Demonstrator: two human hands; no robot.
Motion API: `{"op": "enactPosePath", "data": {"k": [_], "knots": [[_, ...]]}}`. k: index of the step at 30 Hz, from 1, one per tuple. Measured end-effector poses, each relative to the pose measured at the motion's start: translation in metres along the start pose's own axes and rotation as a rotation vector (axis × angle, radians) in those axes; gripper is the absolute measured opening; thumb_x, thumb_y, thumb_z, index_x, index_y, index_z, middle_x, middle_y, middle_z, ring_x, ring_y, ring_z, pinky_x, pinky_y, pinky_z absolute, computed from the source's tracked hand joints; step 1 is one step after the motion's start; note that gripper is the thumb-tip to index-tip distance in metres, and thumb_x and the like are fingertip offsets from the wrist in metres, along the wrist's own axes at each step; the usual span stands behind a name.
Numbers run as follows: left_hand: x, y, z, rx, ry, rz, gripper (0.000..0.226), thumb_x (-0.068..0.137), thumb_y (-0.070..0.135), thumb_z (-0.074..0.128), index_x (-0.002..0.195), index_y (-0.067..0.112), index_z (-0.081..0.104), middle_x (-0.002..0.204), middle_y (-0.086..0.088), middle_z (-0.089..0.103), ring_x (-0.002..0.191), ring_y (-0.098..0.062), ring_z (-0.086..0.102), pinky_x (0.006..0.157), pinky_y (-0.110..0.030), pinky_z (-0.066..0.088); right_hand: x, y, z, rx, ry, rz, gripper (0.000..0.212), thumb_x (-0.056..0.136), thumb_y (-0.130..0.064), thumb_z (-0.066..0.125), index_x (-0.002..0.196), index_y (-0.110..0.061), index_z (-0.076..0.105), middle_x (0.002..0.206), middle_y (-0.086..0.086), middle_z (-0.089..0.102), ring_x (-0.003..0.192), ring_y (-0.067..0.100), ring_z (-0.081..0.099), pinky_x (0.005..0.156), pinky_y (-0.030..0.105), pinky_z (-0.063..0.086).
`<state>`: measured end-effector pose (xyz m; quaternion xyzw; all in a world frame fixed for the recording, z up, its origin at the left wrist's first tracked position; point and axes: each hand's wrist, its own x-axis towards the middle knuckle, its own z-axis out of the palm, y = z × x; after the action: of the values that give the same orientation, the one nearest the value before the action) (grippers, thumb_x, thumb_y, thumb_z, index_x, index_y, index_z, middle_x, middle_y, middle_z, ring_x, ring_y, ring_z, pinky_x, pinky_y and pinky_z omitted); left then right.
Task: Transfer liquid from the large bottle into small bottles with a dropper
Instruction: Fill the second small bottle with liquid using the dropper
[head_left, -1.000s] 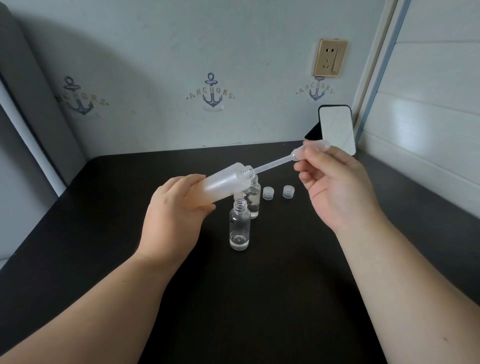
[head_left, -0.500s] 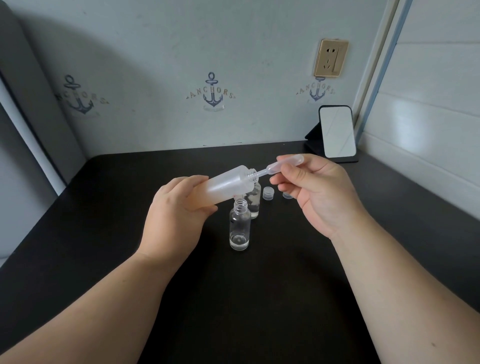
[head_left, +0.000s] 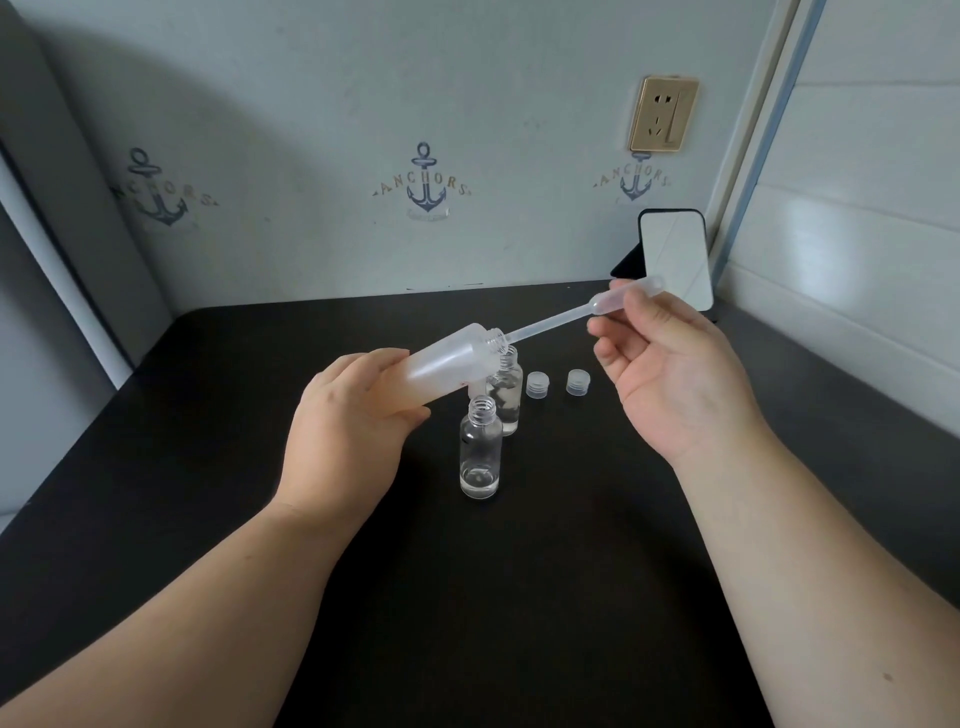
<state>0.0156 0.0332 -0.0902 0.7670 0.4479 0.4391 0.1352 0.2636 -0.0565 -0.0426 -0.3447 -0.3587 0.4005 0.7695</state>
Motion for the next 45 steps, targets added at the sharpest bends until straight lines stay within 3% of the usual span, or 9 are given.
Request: {"op": "enactPosePath", "data": {"k": [7,10,15,18,21,27,33,40,45], "knots": [[0.003,-0.002,0.0,-0.042,0.017,-0.076,0.046,0.08,0.023,0.081,0.122,0.034,0.065,0.105,0.023,0.058,0.094,0.005,0.047,0.079,-0.009,0.034,0.005,-0.006,-0.01,0.262,0.204,-0.01,0.014,0.095,-0.014,0.067,0.086,-0.007,0.075,0.086,0.005,0.073,0.077,0.017,0.071,0.068,0.024,0.055],[0.002,-0.003,-0.001,-0.109,0.017,-0.127,0.039,0.082,0.028,0.079,0.113,0.044,0.061,0.103,0.024,0.06,0.096,0.006,0.053,0.077,-0.013,0.036,0.006,-0.008,-0.012,0.335,0.274,-0.027,0.012,0.093,-0.015,0.07,0.089,-0.005,0.073,0.086,0.005,0.074,0.077,0.017,0.072,0.068,0.024,0.054],[0.002,0.0,-0.004,-0.187,0.019,-0.175,0.044,0.084,0.035,0.077,0.091,0.069,0.049,0.098,0.043,0.056,0.094,0.017,0.053,0.07,-0.018,0.041,0.006,-0.008,-0.015,0.369,0.325,-0.023,0.026,0.094,-0.014,0.069,0.071,-0.006,0.075,0.081,0.002,0.073,0.074,0.015,0.07,0.066,0.023,0.053],[0.003,-0.004,-0.003,-0.229,0.021,-0.244,0.037,0.085,0.038,0.077,0.099,0.06,0.05,0.093,0.035,0.062,0.088,0.009,0.061,0.072,-0.023,0.048,0.007,-0.009,-0.014,0.394,0.333,-0.012,0.026,0.094,-0.014,0.069,0.07,-0.007,0.074,0.078,0.001,0.071,0.07,0.014,0.067,0.063,0.023,0.052],[0.003,-0.007,-0.001,-0.244,0.031,-0.269,0.036,0.086,0.039,0.077,0.107,0.051,0.051,0.089,0.041,0.061,0.085,0.023,0.055,0.066,-0.014,0.042,0.007,-0.009,-0.014,0.418,0.347,0.002,0.02,0.092,-0.013,0.069,0.073,-0.007,0.072,0.076,0.001,0.07,0.065,0.013,0.063,0.06,0.022,0.05],[0.004,-0.007,0.001,-0.249,0.029,-0.294,0.038,0.086,0.039,0.078,0.112,0.045,0.05,0.09,0.033,0.058,0.082,0.03,0.052,0.064,-0.009,0.038,0.008,-0.008,-0.013,0.38,0.329,0.017,0.024,0.092,-0.014,0.069,0.07,-0.008,0.074,0.077,0.002,0.069,0.062,0.012,0.061,0.057,0.021,0.047],[0.005,-0.007,0.001,-0.253,0.013,-0.321,0.04,0.086,0.043,0.076,0.114,0.043,0.048,0.092,0.032,0.055,0.083,0.012,0.056,0.066,-0.012,0.037,0.008,-0.007,-0.014,0.329,0.32,0.017,0.024,0.093,-0.014,0.068,0.07,-0.006,0.073,0.075,0.002,0.066,0.06,0.013,0.058,0.057,0.022,0.046],[0.004,-0.002,-0.003,-0.312,0.027,-0.333,0.055,0.084,0.046,0.077,0.131,0.033,0.051,0.101,0.028,0.057,0.09,0.006,0.058,0.068,-0.014,0.041,0.009,-0.007,-0.013,0.332,0.329,0.023,0.015,0.092,-0.014,0.069,0.081,-0.006,0.074,0.074,0.003,0.066,0.058,0.013,0.057,0.055,0.022,0.046],[-0.002,0.005,-0.012,-0.405,0.184,-0.333,0.037,0.087,0.022,0.068,0.12,0.032,0.056,0.105,0.016,0.061,0.09,0.005,0.06,0.071,-0.021,0.046,0.009,-0.008,-0.013,0.331,0.337,0.026,0.012,0.092,-0.015,0.069,0.088,-0.005,0.073,0.073,0.003,0.066,0.058,0.013,0.057,0.055,0.022,0.046]]}}
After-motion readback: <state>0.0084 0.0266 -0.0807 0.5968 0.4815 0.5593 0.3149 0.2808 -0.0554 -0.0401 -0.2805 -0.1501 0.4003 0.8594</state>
